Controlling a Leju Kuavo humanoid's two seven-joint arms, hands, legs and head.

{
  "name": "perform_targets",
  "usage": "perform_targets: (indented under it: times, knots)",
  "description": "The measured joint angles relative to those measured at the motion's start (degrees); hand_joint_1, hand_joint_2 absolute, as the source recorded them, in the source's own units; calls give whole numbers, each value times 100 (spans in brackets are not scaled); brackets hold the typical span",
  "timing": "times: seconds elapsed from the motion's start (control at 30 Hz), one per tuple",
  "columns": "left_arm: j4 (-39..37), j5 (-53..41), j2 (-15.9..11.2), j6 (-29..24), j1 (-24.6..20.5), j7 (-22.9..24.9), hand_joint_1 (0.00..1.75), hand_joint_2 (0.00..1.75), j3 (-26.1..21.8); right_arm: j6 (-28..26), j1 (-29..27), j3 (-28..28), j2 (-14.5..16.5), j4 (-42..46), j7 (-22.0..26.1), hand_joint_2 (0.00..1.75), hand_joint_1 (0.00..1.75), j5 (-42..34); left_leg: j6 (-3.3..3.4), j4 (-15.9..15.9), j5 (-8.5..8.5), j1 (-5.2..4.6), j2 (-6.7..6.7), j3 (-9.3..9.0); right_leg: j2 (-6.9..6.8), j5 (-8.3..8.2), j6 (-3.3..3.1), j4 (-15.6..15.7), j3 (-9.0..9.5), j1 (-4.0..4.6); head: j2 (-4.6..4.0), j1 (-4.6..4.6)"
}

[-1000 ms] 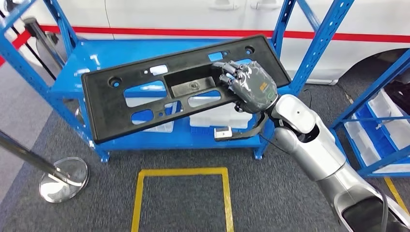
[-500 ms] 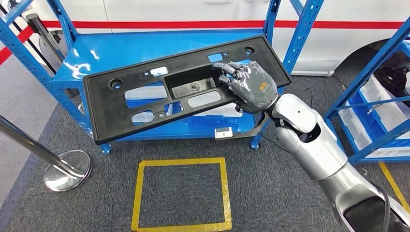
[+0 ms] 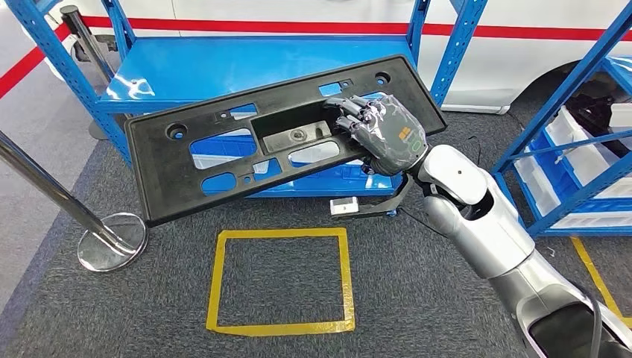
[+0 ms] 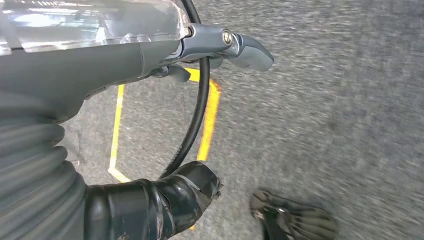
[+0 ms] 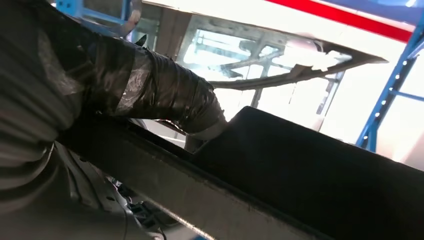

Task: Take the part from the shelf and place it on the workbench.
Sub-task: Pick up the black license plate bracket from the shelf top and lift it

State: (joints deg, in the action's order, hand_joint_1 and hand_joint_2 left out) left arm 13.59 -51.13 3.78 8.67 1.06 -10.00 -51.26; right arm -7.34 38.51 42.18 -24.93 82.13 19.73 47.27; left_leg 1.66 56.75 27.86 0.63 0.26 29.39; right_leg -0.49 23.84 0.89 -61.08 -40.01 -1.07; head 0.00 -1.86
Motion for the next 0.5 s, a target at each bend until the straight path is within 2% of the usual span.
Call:
perform_targets:
  times: [0.07, 0.1, 0.13, 0.17, 0.2, 0.23, 0.27, 0.3, 0.33, 0.37, 0.4, 0.43, 0.47, 0.5]
  knots:
    - [1, -27, 0, -1, 0, -10, 0, 175, -24, 2, -14, 0, -10, -9, -1, 175, 175, -2, 72, -9, -156, -5, 15, 168, 16, 626, 10, -579, -139, -10, 0, 0]
    - [1, -39, 1, 0, 2, -18, 0, 175, -36, 3, -26, 0, -11, -13, -1, 175, 175, -3, 83, 0, -231, -16, 17, 268, 19, 847, 16, -951, -194, -9, 0, 1]
    - [1, -54, 1, 0, 2, -25, 0, 175, -48, 5, -42, 0, -12, -15, -5, 175, 175, -2, 84, 13, -304, -25, 18, 375, 21, 915, 23, -1263, -209, -9, 0, 0]
    - [1, -63, 2, -1, 2, -30, 0, 175, -59, 8, -59, 0, -12, -17, -13, 175, 175, 1, 78, 36, -373, -31, 18, 485, 22, 835, 25, -1437, -158, -9, 0, 1]
    - [1, -75, 3, -1, 1, -35, 0, 175, -67, 11, -73, 0, -12, -19, -25, 175, 175, 8, 68, 69, -435, -34, 18, 599, 23, 659, 21, -1434, -20, -9, 0, 2]
    - [1, -87, 4, -1, 1, -38, 0, 175, -72, 13, -81, 0, -12, -20, -42, 175, 175, 16, 52, 111, -489, -35, 17, 706, 23, 490, 8, -1233, 214, -8, 0, 1]
    - [1, -97, 8, -1, 0, -41, 0, 175, -73, 13, -79, 0, -12, -20, -59, 175, 175, 23, 30, 158, -534, -40, 15, 800, 22, 456, -11, -869, 525, 1, 0, 2]
    - [1, -106, 13, -2, 0, -44, 0, 175, -74, 11, -75, -1, -12, -15, -73, 175, 175, 30, 4, 202, -573, -46, 13, 870, 22, 534, -27, -432, 844, 14, 0, 3]
    - [1, -110, 17, -3, 3, -46, 0, 175, -76, 10, -73, -1, -12, -12, -83, 175, 175, 34, -28, 227, -619, -51, 12, 910, 21, 647, -41, -90, 1071, 31, 0, 3]
    - [2, -118, 20, -4, 7, -48, 0, 175, -78, 9, -72, -2, -12, -9, -88, 175, 175, 38, -60, 230, -670, -51, 12, 932, 21, 754, -52, 138, 1196, 53, 0, 3]
    - [2, -130, 22, -6, 13, -49, 0, 175, -83, 8, -77, -2, -13, -7, -89, 175, 175, 40, -94, 218, -730, -49, 12, 939, 21, 761, -67, 227, 1212, 66, 0, 4]
    - [3, -143, 22, -8, 20, -49, 0, 175, -89, 9, -86, -2, -13, -8, -89, 175, 175, 43, -126, 202, -772, -40, 11, 954, 12, 698, -98, 230, 1159, 55, 0, 0]
    - [3, -156, 22, -9, 26, -49, 0, 175, -95, 9, -93, -2, -13, -9, -88, 175, 175, 45, -158, 230, -714, -31, 7, 993, 3, 626, -140, 251, 1107, 44, 0, 2]
    - [5, -166, 23, -10, 32, -48, 0, 175, -100, 9, -102, -1, -13, -8, -87, 175, 175, 46, -187, 331, -553, -22, 2, 1049, -6, 542, -188, 269, 1040, 27, 0, 3]
